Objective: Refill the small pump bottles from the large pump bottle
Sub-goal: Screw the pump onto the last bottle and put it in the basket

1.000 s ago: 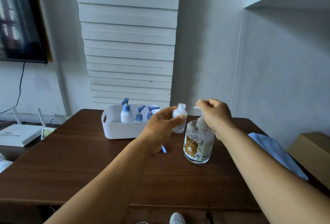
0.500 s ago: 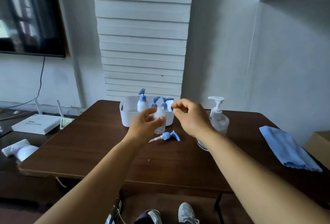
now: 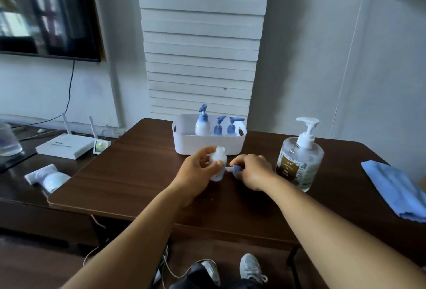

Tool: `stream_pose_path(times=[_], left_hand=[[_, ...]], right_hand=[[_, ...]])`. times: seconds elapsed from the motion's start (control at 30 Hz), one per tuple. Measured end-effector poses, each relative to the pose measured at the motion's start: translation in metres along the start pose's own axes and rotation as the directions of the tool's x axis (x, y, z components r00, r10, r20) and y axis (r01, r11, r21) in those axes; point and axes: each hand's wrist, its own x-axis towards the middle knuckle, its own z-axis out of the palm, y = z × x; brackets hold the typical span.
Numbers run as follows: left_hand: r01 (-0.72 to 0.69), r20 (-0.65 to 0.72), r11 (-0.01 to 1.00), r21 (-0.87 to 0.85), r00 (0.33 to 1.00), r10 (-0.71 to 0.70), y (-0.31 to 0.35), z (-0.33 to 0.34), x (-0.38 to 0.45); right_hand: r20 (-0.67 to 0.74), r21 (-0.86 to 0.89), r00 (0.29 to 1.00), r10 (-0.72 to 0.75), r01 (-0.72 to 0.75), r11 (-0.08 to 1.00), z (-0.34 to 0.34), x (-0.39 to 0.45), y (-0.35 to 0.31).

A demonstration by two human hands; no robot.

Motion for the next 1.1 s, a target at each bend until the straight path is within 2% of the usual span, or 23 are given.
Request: stream_pose_path(times=[0.13, 0.37, 0.43, 0.57, 0.6, 0.73, 0.87, 0.97, 1.1], left_hand=[[0.011, 0.005, 1.000, -0.022, 1.000, -0.011, -0.004, 0.000, 0.002], [0.019, 0.009, 1.000, -0.025, 1.000, -0.019, -0.008, 0.005, 0.007], [0.016, 0.016, 0.999, -0.028, 1.000, -0.016, -0.008, 0.008, 0.008], [-0.019, 0.022, 0.997, -0.074, 1.000, 0.021, -0.009, 0.017, 0.006], [-0.030, 0.024, 0.996, -0.079, 0.999, 0.032, -0.010, 0.018, 0.005], [-0.078, 0.000, 0.996, -0.048, 0.997, 0.078, -0.014, 0.019, 0.002], [-0.076, 0.001, 0.997, 0.013, 0.997, 0.076, -0.016, 0.018, 0.004], [-0.082, 0.022, 0.994, 0.068, 0.997, 0.081, -0.016, 0.019, 0.004], [-0.081, 0.015, 0.995, 0.054, 0.997, 0.080, -0.016, 0.019, 0.004]], right_hand=[[0.024, 0.150, 0.996, -0.087, 0.083, 0.985, -0.012, -0.004, 0.000], [-0.111, 0.398, 0.986, -0.127, 0.161, 0.903, -0.029, -0.007, -0.003], [-0.177, 0.538, 0.980, -0.094, 0.176, 0.824, -0.029, -0.005, -0.003], [-0.238, 0.819, 0.971, 0.029, 0.184, 0.543, -0.019, -0.002, -0.010], [-0.251, 0.833, 0.967, 0.042, 0.194, 0.518, -0.015, -0.001, -0.011], [-0.395, 0.747, 0.918, 0.045, 0.292, 0.598, -0.011, 0.000, -0.015], [-0.550, 0.743, 0.835, 0.007, 0.486, 0.459, -0.034, -0.005, -0.023], [-0.562, 0.709, 0.820, -0.114, 0.548, 0.444, -0.041, -0.011, -0.026], [-0.529, 0.728, 0.839, -0.129, 0.526, 0.439, -0.033, -0.014, -0.026]])
